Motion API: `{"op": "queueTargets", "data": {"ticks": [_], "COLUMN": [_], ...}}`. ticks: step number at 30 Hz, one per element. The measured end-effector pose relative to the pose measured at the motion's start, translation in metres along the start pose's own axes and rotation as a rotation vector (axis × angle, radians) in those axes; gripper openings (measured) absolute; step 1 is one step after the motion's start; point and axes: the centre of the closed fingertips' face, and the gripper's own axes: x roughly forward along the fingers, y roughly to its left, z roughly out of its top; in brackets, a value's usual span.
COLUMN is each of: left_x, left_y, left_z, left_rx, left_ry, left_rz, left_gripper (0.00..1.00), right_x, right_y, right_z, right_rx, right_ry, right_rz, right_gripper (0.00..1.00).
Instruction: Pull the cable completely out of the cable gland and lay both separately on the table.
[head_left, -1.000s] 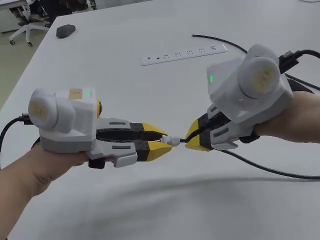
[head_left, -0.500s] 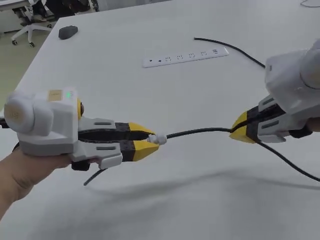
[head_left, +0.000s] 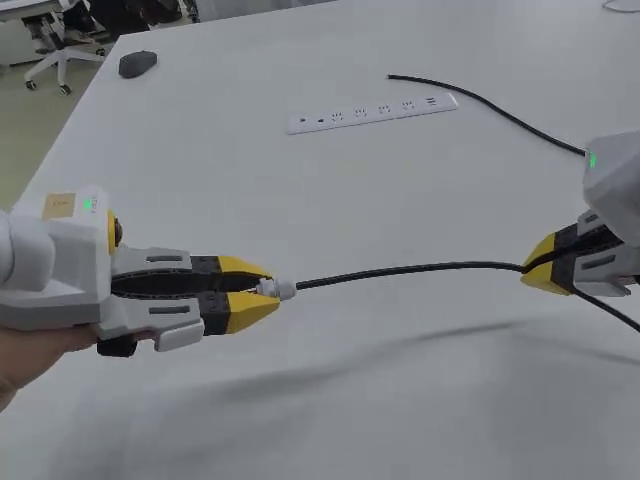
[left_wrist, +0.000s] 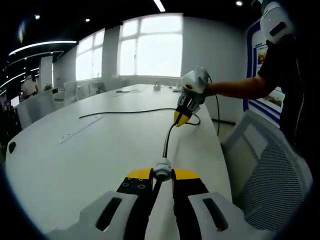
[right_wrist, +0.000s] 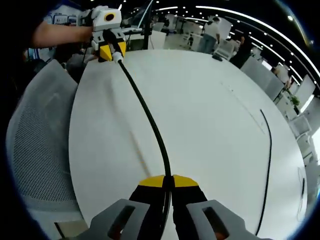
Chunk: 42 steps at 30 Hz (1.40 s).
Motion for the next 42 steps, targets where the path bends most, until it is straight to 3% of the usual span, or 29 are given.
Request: {"op": "queueTargets", "data": {"ticks": [8,20,23,25,28,32,35,37,42], "left_x": [-0.001,0.000,0.000,0.001,0.001,0.003,0.003,0.004,0.006], "left_y": [0.002,0.004,0.005,0.004,0.004,0.003,0.002,0.001,-0.002], "left_z": [0.003,0.006,0.007,0.008,0.008,0.009,0.010,0.011,0.013], "left_rx": [-0.001,-0.007,-0.006,-0.002,-0.003,-0.003,-0.001,0.002,0.007], "left_ry": [-0.008,-0.019,-0.024,-0.019,-0.021,-0.024,-0.026,-0.026,-0.026], "left_rz": [0.011,0.017,0.021,0.020,0.019,0.017,0.015,0.013,0.007], "left_gripper": [0.15,0.15,0.15,0.15,0.15,0.15,0.15,0.15,0.15], "right_x": [0.006,0.006,0.007,0.006,0.006,0.005,0.006,0.009,0.026], "right_y": [0.004,0.002,0.002,0.005,0.009,0.023,0.037,0.051,0.071], "right_z": [-0.002,-0.005,-0.004,0.001,0.018,0.064,0.103,0.123,0.153], "right_rx": [-0.013,0.017,0.042,0.049,0.057,0.060,0.021,-0.013,-0.059], "right_ry": [0.021,0.007,-0.003,-0.013,-0.061,-0.186,-0.255,-0.282,-0.308], "right_rz": [0.003,0.012,0.023,0.043,0.061,0.119,0.157,0.204,0.254], "right_gripper": [0.00,0.00,0.11,0.12,0.14,0.16,0.15,0.14,0.11]}}
